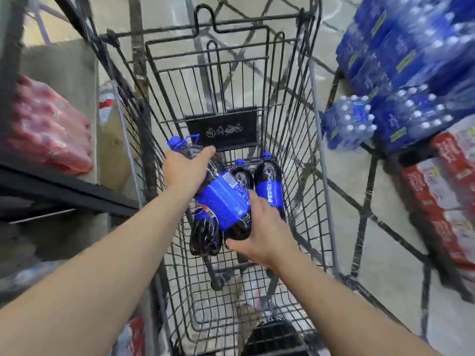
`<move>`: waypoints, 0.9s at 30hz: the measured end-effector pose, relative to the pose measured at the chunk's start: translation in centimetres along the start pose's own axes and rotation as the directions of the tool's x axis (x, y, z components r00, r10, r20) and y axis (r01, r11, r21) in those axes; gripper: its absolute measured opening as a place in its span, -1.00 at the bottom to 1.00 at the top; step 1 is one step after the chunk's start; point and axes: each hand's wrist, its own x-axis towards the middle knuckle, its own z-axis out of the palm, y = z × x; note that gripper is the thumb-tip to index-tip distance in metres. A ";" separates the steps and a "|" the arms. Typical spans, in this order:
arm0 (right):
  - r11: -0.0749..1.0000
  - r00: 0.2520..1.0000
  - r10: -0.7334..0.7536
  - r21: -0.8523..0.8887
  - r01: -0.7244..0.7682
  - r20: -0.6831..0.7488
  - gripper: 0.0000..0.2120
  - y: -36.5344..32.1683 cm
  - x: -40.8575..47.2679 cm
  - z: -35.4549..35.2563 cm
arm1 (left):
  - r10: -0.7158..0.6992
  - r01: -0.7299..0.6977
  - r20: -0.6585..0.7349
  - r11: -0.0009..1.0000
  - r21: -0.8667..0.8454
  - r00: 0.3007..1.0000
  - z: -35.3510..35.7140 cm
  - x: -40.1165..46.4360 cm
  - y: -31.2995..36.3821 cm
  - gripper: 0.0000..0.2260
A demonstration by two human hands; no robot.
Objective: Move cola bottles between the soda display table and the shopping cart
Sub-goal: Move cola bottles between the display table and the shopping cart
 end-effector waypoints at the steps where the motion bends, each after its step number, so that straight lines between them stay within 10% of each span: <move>1: 1.000 1.000 -0.013 -0.025 0.013 -0.022 0.17 -0.2 -1.1 -0.6 | 0.009 -0.009 0.002 1.000 -0.029 1.000 -0.8 -1.4 0.2 -0.32; 27: 0.910 0.886 -0.351 -0.332 0.247 -0.303 0.12 -14.1 -38.8 -5.3 | 0.232 -0.333 -0.261 0.816 -0.472 0.937 -32.7 -35.9 -6.7 -0.38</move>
